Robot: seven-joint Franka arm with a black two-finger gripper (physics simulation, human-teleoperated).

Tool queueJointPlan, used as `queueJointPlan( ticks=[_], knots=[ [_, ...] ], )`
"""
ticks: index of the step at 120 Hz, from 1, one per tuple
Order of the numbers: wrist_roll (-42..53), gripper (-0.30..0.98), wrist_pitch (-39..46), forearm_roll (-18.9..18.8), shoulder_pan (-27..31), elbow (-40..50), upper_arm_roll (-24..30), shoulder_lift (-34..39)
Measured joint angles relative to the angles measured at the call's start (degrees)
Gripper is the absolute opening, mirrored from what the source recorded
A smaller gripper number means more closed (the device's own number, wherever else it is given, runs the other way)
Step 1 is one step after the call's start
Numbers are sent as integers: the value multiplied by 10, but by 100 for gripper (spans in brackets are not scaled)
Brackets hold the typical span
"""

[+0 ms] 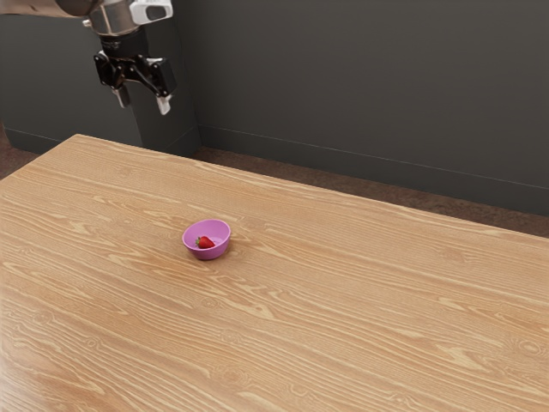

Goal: Take strawberry from the bowl

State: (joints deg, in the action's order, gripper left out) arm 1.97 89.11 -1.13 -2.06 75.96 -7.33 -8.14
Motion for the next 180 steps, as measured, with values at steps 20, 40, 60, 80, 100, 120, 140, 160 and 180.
queueJointPlan(
  ticks=[20, 40, 60, 80, 100, 120, 140, 160, 180],
  knots=[
    [1, 67, 1, -1, -56, 0, -51, -14],
    [-98, 67, 20, 8, -56, -5, -56, -24],
    [-266, 67, 45, 19, -49, -6, -57, -66],
    [-395, 67, 100, 54, -35, -4, -57, -147],
    [-495, 66, 163, 91, -25, 8, -57, -199],
    [-584, 66, 205, 109, -24, 8, -56, -220],
    [-653, 66, 224, 110, -10, 14, -56, -244],
    [-705, 65, 246, 110, -6, 53, -56, -248],
    [-745, 56, 261, 113, -5, 72, -56, -247]
  ],
)
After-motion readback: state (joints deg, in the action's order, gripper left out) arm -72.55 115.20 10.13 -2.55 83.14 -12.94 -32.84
